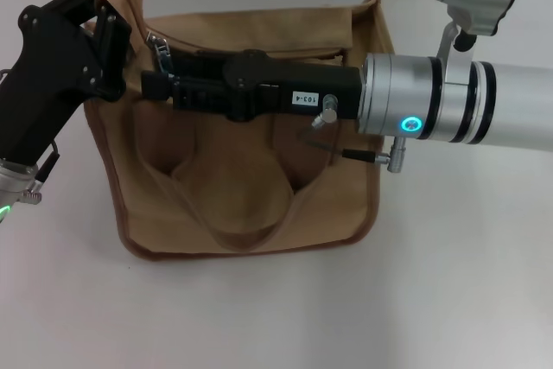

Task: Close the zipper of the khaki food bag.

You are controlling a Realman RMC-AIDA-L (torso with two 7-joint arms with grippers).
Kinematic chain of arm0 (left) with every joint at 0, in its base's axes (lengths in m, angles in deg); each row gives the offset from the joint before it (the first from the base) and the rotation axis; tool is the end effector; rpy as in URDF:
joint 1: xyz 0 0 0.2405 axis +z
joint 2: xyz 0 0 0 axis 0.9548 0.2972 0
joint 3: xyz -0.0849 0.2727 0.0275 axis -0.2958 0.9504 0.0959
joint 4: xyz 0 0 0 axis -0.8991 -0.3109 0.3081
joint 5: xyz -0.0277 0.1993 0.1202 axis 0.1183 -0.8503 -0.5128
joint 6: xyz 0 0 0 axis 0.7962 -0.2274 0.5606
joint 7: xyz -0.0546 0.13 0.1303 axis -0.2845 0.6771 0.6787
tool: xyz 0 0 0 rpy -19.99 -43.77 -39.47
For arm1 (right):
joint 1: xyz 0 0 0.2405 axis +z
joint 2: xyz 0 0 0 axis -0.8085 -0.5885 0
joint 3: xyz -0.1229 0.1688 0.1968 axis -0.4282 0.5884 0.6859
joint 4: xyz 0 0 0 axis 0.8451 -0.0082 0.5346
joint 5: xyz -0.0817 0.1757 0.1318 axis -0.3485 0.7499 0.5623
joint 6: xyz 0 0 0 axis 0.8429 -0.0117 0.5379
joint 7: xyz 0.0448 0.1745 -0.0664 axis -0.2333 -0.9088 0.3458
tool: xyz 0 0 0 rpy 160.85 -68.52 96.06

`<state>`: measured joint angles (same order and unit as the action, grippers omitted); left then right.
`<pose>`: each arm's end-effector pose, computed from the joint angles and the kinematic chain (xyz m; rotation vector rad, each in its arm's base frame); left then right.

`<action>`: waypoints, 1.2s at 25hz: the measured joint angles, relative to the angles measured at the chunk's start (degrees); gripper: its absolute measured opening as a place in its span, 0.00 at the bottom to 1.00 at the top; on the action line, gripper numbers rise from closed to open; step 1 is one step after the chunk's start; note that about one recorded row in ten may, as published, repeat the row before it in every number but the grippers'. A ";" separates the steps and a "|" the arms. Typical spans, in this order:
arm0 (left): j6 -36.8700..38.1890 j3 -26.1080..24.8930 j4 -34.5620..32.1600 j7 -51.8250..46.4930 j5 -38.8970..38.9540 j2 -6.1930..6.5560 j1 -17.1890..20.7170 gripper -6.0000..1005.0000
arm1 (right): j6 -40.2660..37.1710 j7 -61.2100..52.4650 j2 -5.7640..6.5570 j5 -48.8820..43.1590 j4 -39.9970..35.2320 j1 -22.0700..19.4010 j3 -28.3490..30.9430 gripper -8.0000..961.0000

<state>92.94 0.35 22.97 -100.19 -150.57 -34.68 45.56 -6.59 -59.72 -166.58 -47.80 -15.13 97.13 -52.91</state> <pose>-0.2553 0.3291 -0.0188 -1.8991 -0.1156 -1.4473 0.0967 0.3866 -0.1566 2.6919 -0.7943 -1.1736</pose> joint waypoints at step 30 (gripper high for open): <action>0.27 0.31 0.24 0.26 0.00 0.00 0.36 0.04 | -0.03 -0.18 0.01 0.23 -0.17 -0.18 -0.71 0.09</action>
<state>93.21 0.66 23.21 -99.94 -150.57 -34.68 45.92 -6.63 -59.90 -166.57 -47.57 -15.30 96.95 -53.63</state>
